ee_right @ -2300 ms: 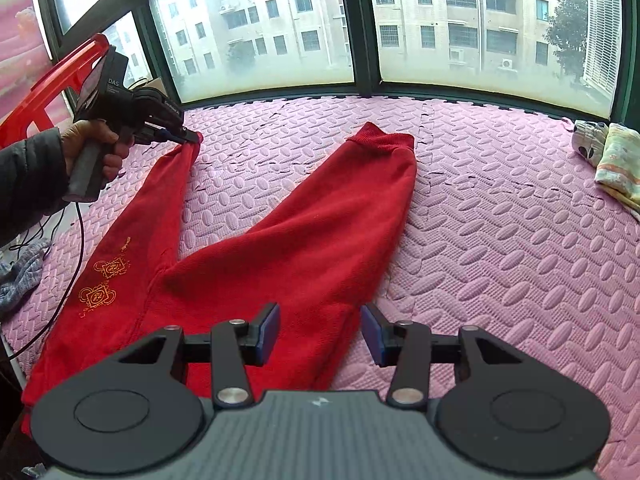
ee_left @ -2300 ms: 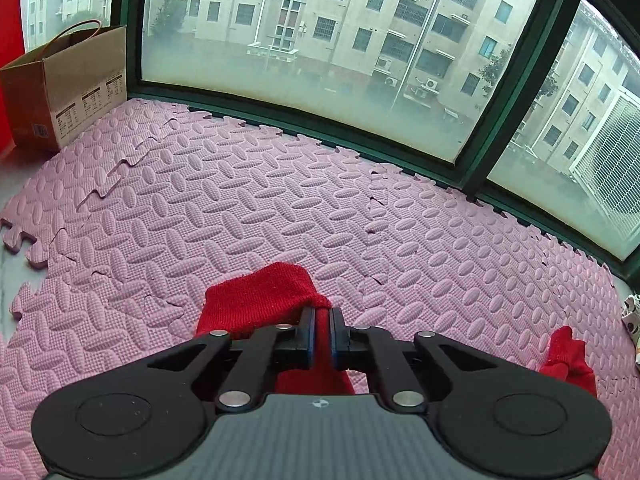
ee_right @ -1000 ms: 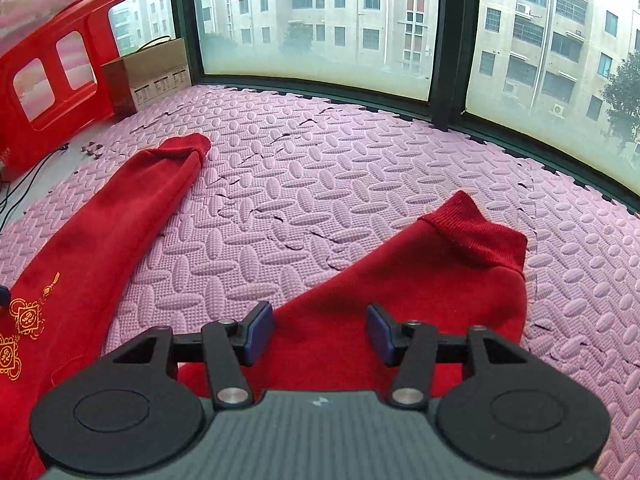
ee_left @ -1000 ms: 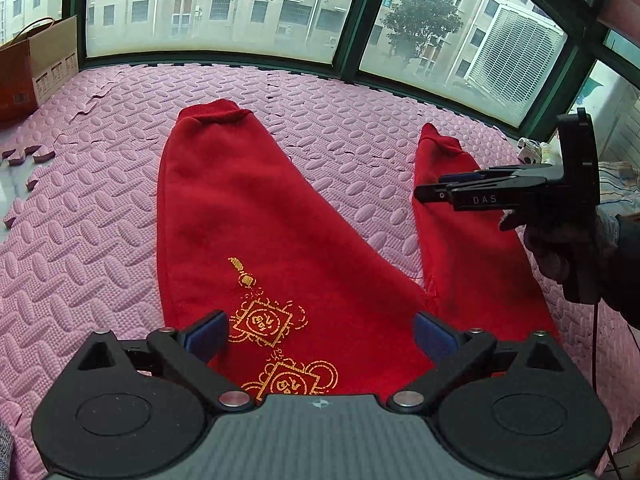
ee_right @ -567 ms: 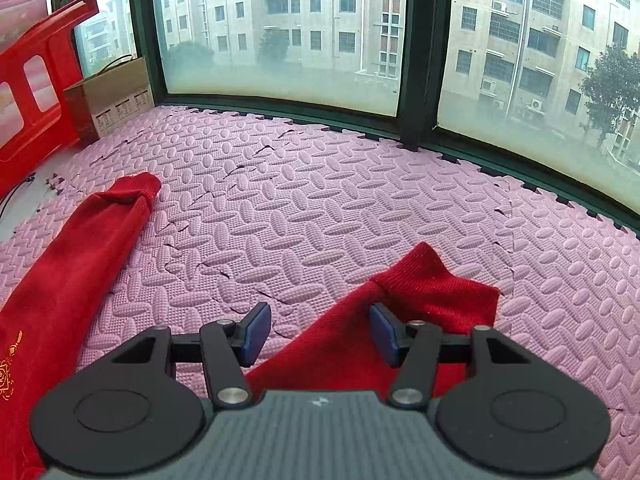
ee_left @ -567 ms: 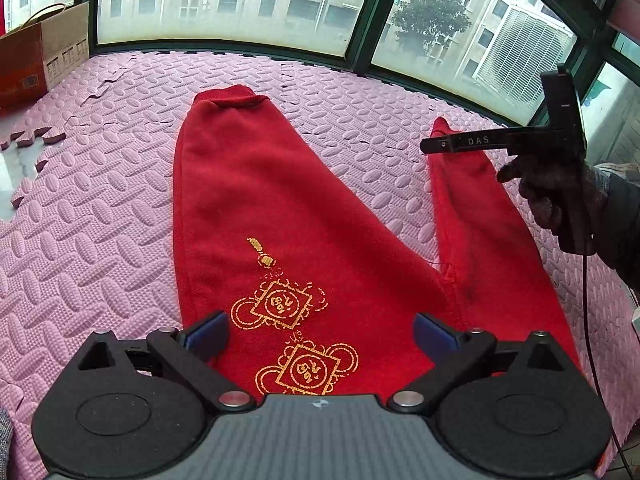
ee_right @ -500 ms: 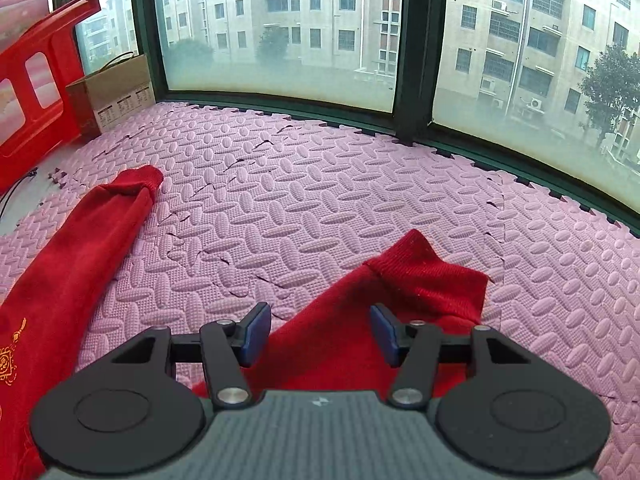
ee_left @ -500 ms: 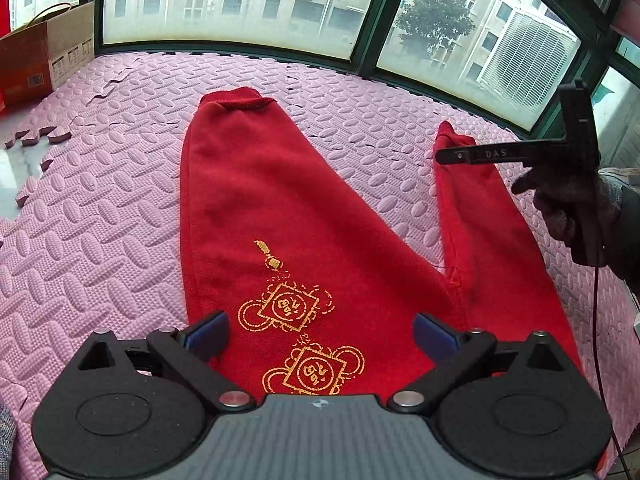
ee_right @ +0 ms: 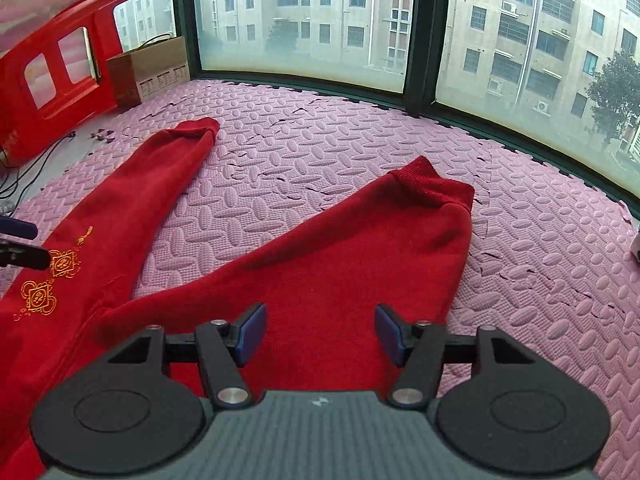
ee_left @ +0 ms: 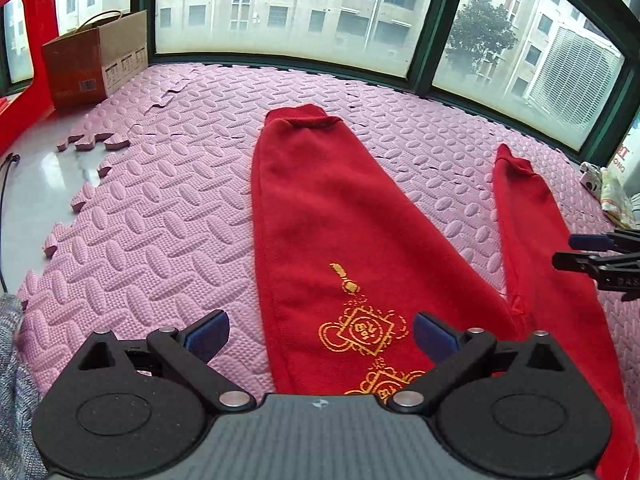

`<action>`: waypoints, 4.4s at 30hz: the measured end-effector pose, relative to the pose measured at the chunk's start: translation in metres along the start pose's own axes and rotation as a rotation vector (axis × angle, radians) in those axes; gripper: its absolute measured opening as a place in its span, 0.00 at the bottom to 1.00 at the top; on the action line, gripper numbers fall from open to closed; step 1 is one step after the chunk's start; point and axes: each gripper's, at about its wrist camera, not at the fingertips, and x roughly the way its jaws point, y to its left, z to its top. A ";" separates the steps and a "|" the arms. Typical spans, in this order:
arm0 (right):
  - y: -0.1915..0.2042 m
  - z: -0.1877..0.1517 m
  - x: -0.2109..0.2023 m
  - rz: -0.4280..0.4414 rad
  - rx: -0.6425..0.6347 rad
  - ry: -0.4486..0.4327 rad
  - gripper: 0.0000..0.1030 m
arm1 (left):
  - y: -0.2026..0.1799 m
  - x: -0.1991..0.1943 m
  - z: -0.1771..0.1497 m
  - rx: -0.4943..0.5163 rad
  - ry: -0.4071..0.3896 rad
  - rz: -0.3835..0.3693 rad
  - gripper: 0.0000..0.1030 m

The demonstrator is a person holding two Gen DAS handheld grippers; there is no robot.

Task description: Fold clothes

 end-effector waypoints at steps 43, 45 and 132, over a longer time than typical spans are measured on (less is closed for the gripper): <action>0.070 -0.086 -0.112 -0.080 0.004 -0.031 0.83 | -0.030 -0.061 -0.070 0.207 -0.027 0.091 1.00; 0.081 -0.080 -0.107 -0.049 -0.004 -0.051 0.83 | -0.036 -0.066 -0.068 0.196 -0.047 0.055 1.00; -0.090 0.008 0.010 -0.097 0.424 -0.004 0.43 | -0.188 -0.052 -0.102 0.649 0.042 -0.494 0.36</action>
